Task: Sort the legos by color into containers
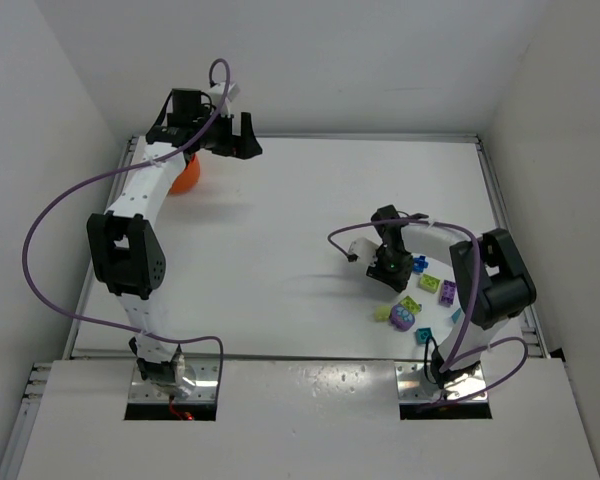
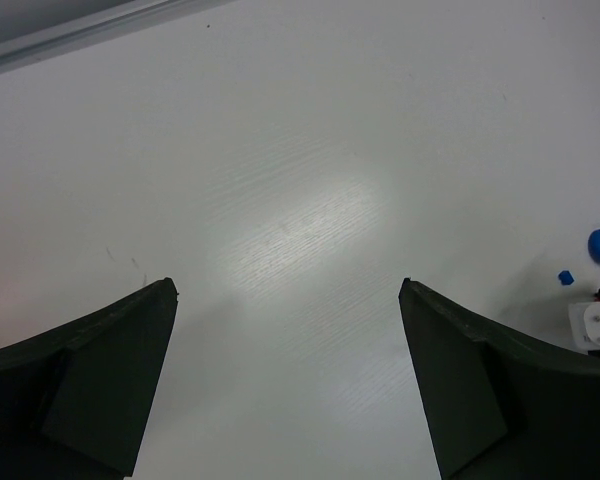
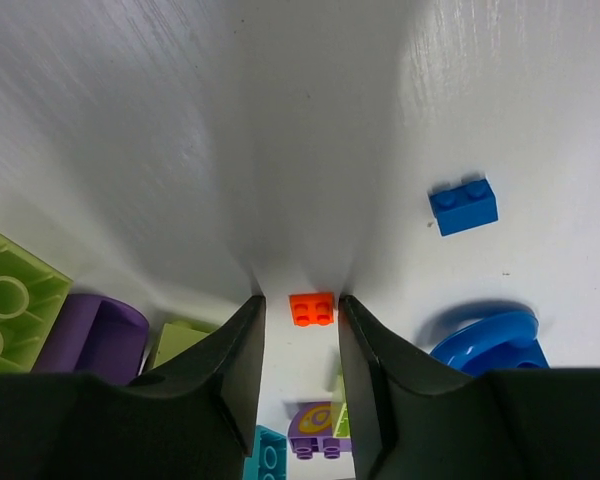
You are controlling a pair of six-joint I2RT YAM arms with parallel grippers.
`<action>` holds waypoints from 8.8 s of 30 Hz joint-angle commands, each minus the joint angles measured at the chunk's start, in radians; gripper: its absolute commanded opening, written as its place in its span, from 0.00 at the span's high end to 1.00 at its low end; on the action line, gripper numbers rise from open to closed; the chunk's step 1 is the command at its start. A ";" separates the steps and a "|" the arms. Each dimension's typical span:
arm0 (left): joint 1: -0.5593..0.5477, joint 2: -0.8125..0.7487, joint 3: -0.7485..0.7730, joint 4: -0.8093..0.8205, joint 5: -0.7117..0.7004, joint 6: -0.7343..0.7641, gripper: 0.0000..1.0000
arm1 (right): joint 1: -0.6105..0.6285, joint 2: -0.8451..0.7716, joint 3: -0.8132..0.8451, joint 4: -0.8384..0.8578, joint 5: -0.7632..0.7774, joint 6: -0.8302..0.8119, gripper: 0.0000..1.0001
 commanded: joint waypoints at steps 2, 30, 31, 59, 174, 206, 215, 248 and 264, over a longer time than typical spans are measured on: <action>0.011 0.002 0.019 0.015 0.007 -0.019 0.00 | -0.014 0.026 -0.051 0.016 -0.028 -0.028 0.65; -0.007 0.011 0.019 0.015 0.016 -0.019 0.00 | -0.129 0.110 0.015 -0.041 -0.123 -0.125 0.60; -0.007 0.011 0.019 0.015 0.007 -0.019 0.00 | -0.129 0.111 0.015 -0.029 -0.112 -0.125 0.61; -0.007 0.011 0.001 0.015 0.007 -0.019 0.00 | -0.067 0.091 0.052 0.010 -0.181 -0.087 0.53; 0.080 -0.251 -0.519 0.279 0.283 -0.157 0.07 | -0.064 0.107 0.612 0.023 -0.756 0.800 1.00; -0.297 -0.215 -0.558 0.592 0.116 -0.364 0.36 | -0.123 0.196 0.476 0.379 -0.750 1.912 1.00; -0.343 -0.147 -0.524 0.615 0.134 -0.401 0.48 | -0.123 0.206 0.448 0.413 -0.782 2.013 1.00; -0.362 -0.044 -0.449 0.584 0.116 -0.352 0.68 | -0.123 0.242 0.439 0.534 -0.887 2.115 1.00; -0.362 -0.064 -0.439 0.538 0.046 -0.292 1.00 | -0.133 0.224 0.410 0.585 -0.914 2.096 0.62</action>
